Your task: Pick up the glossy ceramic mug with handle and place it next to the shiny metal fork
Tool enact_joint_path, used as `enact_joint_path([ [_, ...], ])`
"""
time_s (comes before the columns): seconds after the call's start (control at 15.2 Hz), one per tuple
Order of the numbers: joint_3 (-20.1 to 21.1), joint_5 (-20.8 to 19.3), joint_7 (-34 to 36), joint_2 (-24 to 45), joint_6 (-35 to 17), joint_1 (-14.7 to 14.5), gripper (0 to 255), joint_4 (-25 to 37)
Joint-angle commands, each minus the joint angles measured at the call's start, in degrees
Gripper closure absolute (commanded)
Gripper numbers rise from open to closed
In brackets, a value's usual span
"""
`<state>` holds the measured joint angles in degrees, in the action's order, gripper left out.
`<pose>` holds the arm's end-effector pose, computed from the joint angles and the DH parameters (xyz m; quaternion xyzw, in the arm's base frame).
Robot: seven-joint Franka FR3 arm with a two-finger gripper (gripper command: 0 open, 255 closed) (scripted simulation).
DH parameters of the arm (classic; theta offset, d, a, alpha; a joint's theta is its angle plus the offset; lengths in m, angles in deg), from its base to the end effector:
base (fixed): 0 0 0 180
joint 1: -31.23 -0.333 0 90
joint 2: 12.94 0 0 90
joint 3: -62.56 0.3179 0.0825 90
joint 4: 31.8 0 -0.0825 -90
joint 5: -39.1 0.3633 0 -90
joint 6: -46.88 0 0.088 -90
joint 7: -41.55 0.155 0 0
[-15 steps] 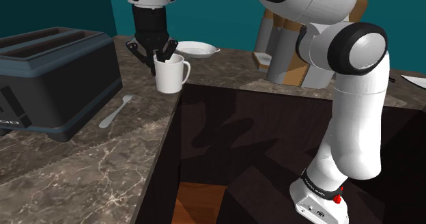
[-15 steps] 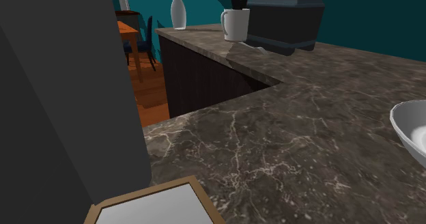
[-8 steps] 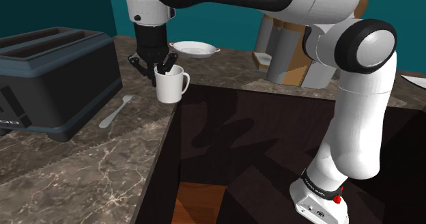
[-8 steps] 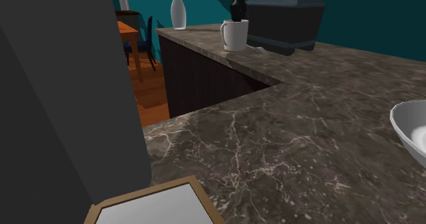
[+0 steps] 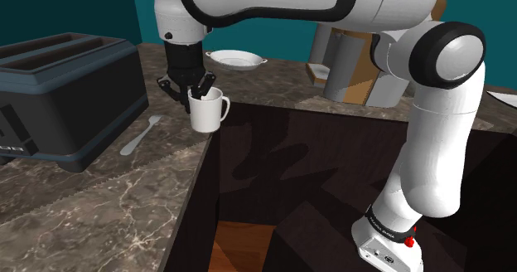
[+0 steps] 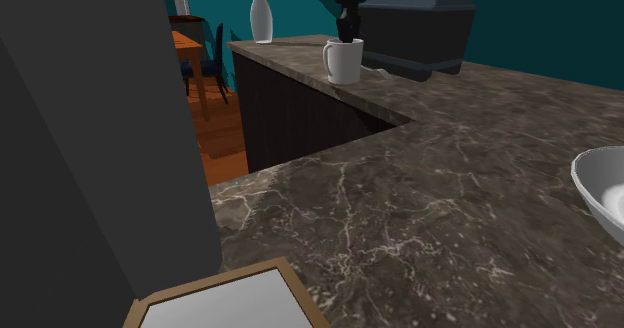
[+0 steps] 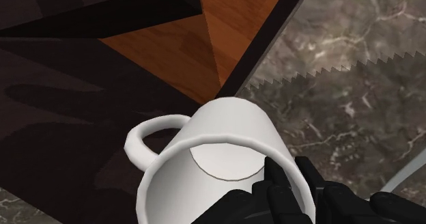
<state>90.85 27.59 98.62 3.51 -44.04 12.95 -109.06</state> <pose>0.4691 0.3961 0.5315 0.9947 -0.0971 0.0210 0.0267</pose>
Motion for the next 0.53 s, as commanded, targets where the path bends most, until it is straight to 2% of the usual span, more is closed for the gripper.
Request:
enact_joint_path([
  [0.0,0.0,0.01,0.0,-0.04,-0.05,0.01,255,-0.06],
  [0.13,0.0,0.01,0.0,-0.04,-0.05,0.01,255,-0.06],
  [0.2,0.0,0.01,0.0,-0.04,-0.05,0.01,0,-0.06],
  [0.46,0.0,0.01,0.0,-0.04,-0.05,0.01,0,-0.06],
])
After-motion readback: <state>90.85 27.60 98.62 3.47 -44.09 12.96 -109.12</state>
